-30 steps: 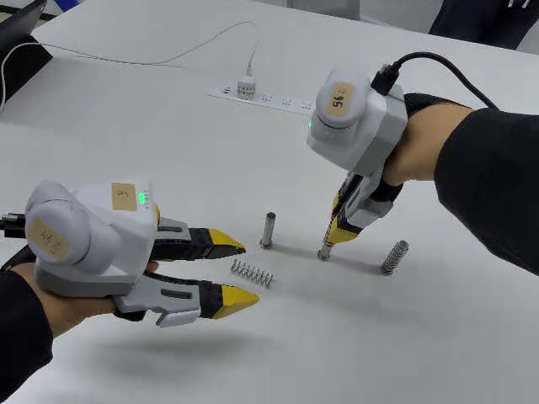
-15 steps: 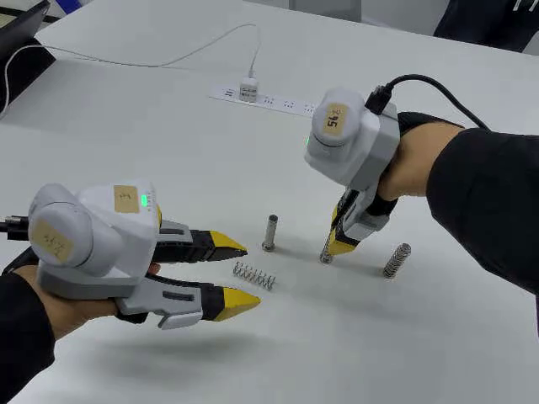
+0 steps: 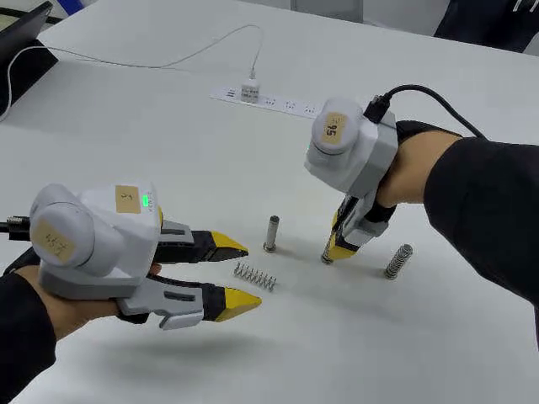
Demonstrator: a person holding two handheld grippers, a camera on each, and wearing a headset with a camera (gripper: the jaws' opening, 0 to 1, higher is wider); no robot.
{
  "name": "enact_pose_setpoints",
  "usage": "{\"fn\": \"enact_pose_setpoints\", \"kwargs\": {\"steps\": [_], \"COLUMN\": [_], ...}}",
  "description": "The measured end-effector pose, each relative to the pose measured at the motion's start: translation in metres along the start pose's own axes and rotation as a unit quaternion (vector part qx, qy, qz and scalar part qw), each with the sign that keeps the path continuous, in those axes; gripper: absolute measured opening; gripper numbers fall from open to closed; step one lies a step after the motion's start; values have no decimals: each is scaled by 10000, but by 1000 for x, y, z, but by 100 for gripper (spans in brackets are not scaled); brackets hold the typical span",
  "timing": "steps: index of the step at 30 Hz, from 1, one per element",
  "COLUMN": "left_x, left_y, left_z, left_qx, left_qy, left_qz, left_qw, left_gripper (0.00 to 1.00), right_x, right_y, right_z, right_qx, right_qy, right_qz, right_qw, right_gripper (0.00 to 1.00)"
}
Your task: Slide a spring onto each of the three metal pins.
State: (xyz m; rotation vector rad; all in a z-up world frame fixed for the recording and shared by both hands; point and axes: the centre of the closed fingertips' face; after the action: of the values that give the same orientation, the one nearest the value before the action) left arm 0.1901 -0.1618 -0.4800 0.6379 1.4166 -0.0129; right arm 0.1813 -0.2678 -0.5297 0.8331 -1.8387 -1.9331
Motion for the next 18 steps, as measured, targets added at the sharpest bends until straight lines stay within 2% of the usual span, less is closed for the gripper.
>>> {"fn": "enact_pose_setpoints", "kwargs": {"steps": [7,18], "left_x": [0,1], "left_y": [0,0], "left_z": [-1,-1], "left_qx": [-12,-18], "left_qy": [-5,-12], "left_qz": [-5,6], "left_qw": [10000,10000], "left_gripper": [35,35], "right_x": [2,1], "right_y": [1,17], "right_z": [0,-1], "right_qx": [30,194], "right_qy": [-4,-27], "right_qz": [-50,-202], "right_qw": [10000,9996], "right_gripper": [16,19]}}
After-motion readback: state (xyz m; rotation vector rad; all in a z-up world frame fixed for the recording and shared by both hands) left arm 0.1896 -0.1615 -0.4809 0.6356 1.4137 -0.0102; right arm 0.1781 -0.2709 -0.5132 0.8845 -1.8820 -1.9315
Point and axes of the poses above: the centre of the closed fingertips' face, and the gripper's own axes: y roughly backward along the fingers, z roughly to its left, x roughly out of its underside, and after that the axes turned 1 degree about x, right-handed
